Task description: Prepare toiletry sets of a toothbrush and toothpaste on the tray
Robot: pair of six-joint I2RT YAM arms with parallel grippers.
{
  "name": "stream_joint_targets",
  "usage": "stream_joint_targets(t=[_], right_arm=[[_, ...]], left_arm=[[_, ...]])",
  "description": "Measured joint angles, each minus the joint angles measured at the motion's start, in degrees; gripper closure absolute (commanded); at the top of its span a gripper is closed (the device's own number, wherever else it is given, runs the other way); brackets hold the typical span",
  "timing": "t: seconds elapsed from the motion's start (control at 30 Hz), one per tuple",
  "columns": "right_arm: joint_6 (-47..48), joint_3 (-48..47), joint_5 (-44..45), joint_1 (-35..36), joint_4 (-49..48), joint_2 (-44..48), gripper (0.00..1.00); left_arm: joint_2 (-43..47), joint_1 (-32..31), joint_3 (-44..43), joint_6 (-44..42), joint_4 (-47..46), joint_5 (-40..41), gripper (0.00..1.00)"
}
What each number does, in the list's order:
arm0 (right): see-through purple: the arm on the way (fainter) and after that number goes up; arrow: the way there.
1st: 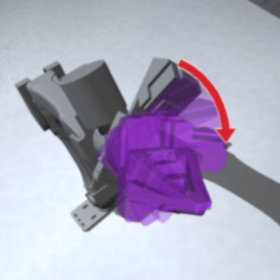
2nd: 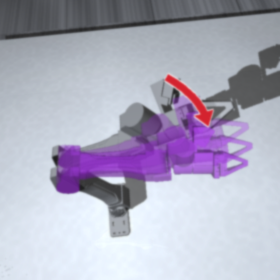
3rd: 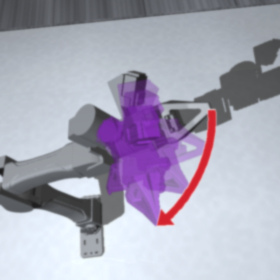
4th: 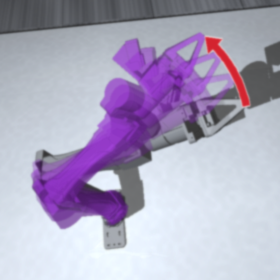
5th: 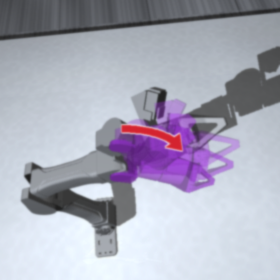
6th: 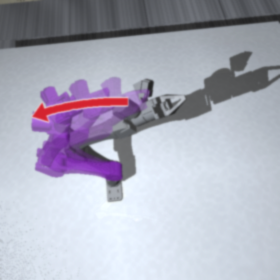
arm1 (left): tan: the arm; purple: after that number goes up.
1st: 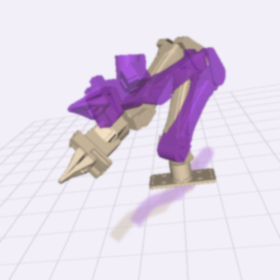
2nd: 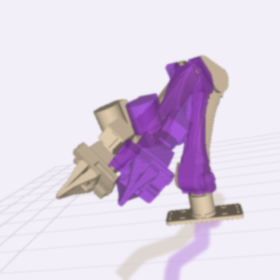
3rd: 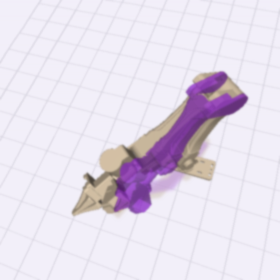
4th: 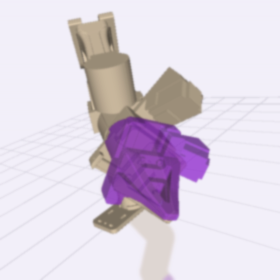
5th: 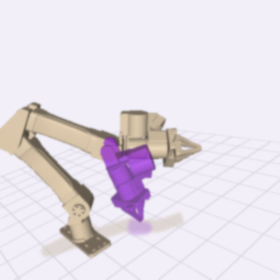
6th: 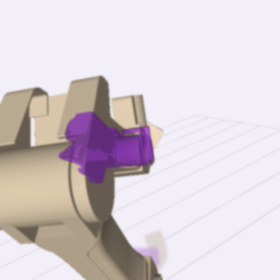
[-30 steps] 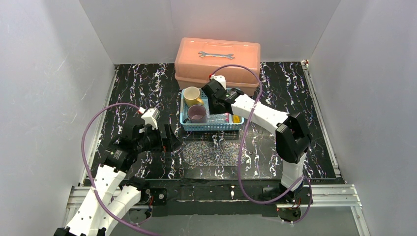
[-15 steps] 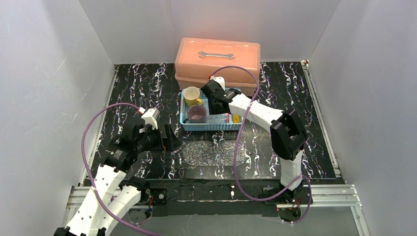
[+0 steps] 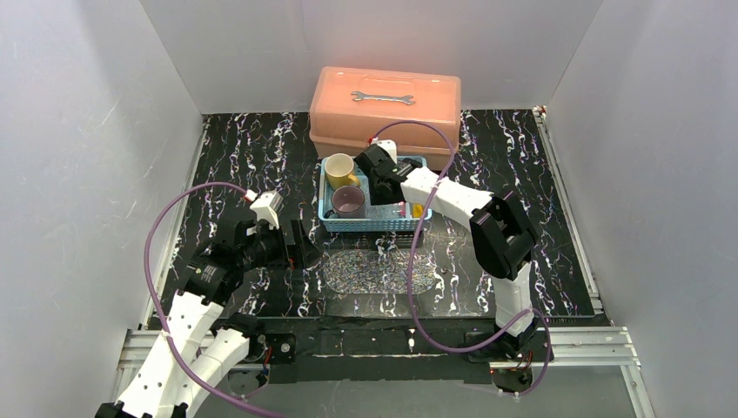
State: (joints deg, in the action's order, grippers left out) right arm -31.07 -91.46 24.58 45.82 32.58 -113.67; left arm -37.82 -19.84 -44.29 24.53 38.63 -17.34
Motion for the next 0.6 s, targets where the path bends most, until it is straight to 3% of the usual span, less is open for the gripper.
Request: stream_joint_targets(t=[0.3,0.5,0.6], right_arm=[[-0.07,0.0,-0.17,-0.13,-0.2,-0.17,0.76],[-0.04,0.0,-0.15,-0.13,-0.2,-0.17,0.98],[-0.04,0.0,-0.15,-0.13,-0.2,-0.17,0.99]], left_arm=[[0.0,0.0,0.0,0.0,0.0,0.02,0.01],[0.0,0.0,0.0,0.0,0.0,0.02,0.01],[0.0,0.0,0.0,-0.02,0.02,0.04,0.01]])
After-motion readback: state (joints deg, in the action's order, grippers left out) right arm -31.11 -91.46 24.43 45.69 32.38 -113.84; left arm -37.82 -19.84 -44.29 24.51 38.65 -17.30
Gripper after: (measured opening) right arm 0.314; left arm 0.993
